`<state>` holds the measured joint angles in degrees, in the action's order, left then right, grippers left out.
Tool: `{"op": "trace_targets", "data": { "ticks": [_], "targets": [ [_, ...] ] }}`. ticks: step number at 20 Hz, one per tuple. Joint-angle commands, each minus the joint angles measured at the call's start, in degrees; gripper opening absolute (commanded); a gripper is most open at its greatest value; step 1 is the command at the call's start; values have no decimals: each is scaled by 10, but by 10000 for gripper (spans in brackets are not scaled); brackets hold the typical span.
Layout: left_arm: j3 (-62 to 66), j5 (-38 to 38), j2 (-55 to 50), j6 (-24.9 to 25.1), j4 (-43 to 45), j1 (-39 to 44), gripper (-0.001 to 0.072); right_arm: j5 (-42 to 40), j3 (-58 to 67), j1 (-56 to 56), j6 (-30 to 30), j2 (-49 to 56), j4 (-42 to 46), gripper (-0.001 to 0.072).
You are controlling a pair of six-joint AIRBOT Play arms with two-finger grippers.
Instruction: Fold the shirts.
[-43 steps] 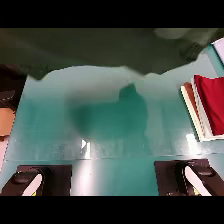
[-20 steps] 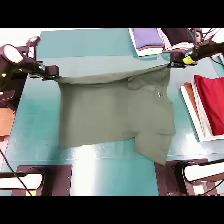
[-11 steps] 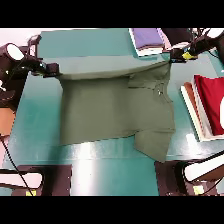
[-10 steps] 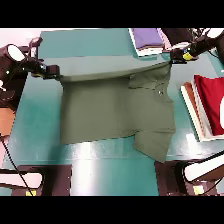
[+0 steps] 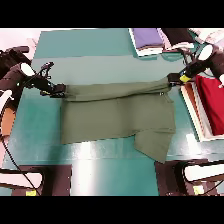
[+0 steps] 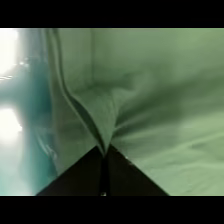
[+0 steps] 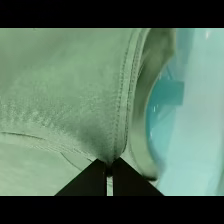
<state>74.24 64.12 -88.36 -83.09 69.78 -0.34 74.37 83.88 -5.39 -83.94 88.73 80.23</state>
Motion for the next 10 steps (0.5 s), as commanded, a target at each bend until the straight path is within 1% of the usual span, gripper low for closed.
{"op": "trace_targets", "data": {
  "ticks": [1,2,3,4,5,7,9,10],
  "targets": [
    [-13,4,0,10,-21,-1,40,-53,-80,1,-18,-36,-12,22],
    [-13,7,0,10,-21,-1,351,-58,-92,1,-20,-44,-12,30],
    [-13,11,1,5,-19,-1,587,-58,-99,1,-20,-51,-12,167],
    [-13,16,5,0,-12,-1,541,-58,-103,1,-20,-60,-12,364],
    [-13,23,17,0,-5,-1,547,-54,-103,1,-19,-70,-12,377],
    [-15,46,61,-5,38,-1,547,-32,-103,-5,-13,-104,-12,377],
    [-52,74,126,-14,100,-1,547,18,-105,-16,-1,-149,-12,377],
    [-90,87,163,-25,116,-1,547,44,-105,-17,1,-169,-12,376]
  ]
}}
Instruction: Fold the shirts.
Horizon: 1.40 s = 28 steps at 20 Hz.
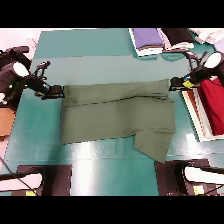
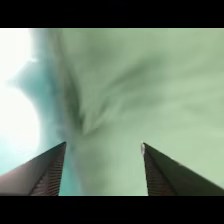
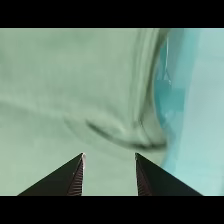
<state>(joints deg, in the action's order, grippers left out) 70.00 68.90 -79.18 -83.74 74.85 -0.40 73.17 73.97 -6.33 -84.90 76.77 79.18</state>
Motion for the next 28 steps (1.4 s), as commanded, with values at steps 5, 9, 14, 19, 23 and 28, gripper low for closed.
{"op": "trace_targets", "data": {
  "ticks": [5,9,14,19,23,28],
  "targets": [
    [-285,46,230,-41,29,0,547,70,-5,-6,12,-123,-32,377],
    [-390,14,260,-48,-27,0,547,61,-5,-6,16,-132,-75,377],
    [-441,-58,260,-26,-134,0,546,63,-5,-7,16,-132,-76,376],
    [-448,-52,260,-2,-166,0,26,90,-7,-8,25,-132,-71,376],
    [-379,-28,260,3,-163,0,22,133,-119,-50,31,-170,-36,377],
    [-333,-23,260,17,-163,0,22,125,-356,-169,37,-226,-18,517]
  ]
}}
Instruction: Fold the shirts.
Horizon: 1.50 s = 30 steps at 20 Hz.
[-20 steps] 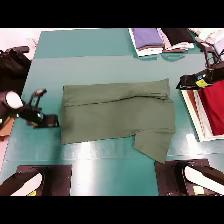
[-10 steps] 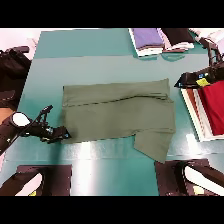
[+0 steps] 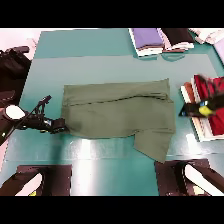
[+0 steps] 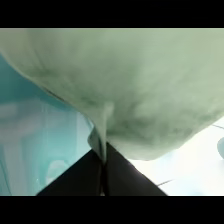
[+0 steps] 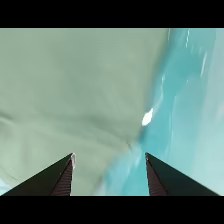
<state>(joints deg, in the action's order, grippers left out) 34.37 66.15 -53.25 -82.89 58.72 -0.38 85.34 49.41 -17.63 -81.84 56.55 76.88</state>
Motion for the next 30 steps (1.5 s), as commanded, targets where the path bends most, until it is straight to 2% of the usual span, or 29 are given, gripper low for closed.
{"op": "trace_targets", "data": {
  "ticks": [1,5,7,8,9,13,19,22,25,30],
  "targets": [
    [24,3,0,9,-2,0,22,-2,-146,-70,21,-23,-14,507],
    [24,3,0,9,-2,0,22,-54,-210,-43,35,11,-87,498],
    [23,3,0,9,0,0,22,-85,-211,5,35,32,-101,388],
    [24,3,0,9,2,0,22,-97,-206,33,35,38,-103,379],
    [24,5,0,9,8,0,22,-105,-199,61,35,44,-103,337],
    [27,49,1,9,75,0,21,-106,-163,142,34,16,-46,23],
    [29,135,113,2,127,0,21,40,-122,149,32,-141,49,21],
    [30,144,139,-16,112,0,21,41,-67,149,23,-185,72,20],
    [40,95,120,-15,111,0,21,-7,2,150,23,-141,71,20],
    [132,-10,-1,-10,118,0,21,-83,136,150,23,43,67,21]
  ]
}}
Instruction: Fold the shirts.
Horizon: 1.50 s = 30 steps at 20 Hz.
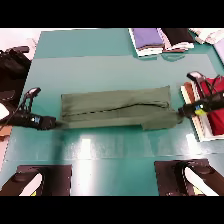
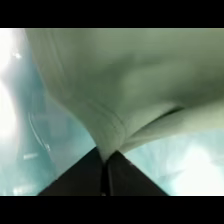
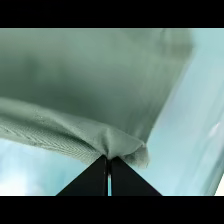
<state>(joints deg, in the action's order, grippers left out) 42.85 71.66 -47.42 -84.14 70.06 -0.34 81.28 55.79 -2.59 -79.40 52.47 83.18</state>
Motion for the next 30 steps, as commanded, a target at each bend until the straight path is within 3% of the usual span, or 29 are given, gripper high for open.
{"op": "trace_targets", "data": {
  "ticks": [1,7,11,12,13,14,16,17,18,20,21,23,30],
  "targets": [
    [74,-86,-98,2,5,-1,21,-45,103,0,-1,122,4,20],
    [200,-158,-293,2,-7,-1,22,-50,261,0,-1,303,-19,21],
    [233,-163,-344,2,-18,-1,26,-54,332,-1,-1,385,-82,29],
    [236,-168,-343,1,-17,-1,215,-56,349,-5,0,399,-103,168],
    [245,-167,-343,0,-17,-1,525,-57,368,-11,0,413,-130,372],
    [260,-158,-343,0,-17,-1,606,-56,385,-20,0,421,-154,415],
    [296,-120,-336,0,-10,-1,604,-35,407,-42,26,424,-198,416],
    [313,-101,-332,0,-7,-1,489,-14,409,-57,37,421,-207,416],
    [323,-87,-324,2,-6,-1,299,1,400,-70,48,414,-206,416],
    [326,-82,-304,3,-6,0,31,6,350,-103,58,392,-207,416],
    [326,-82,-295,5,-6,-1,22,6,318,-123,65,381,-207,452],
    [326,-75,-281,6,-8,0,23,-1,259,-159,65,368,-207,677],
    [326,-68,-279,5,-49,23,22,-38,127,-193,122,409,-325,696]
  ]
}}
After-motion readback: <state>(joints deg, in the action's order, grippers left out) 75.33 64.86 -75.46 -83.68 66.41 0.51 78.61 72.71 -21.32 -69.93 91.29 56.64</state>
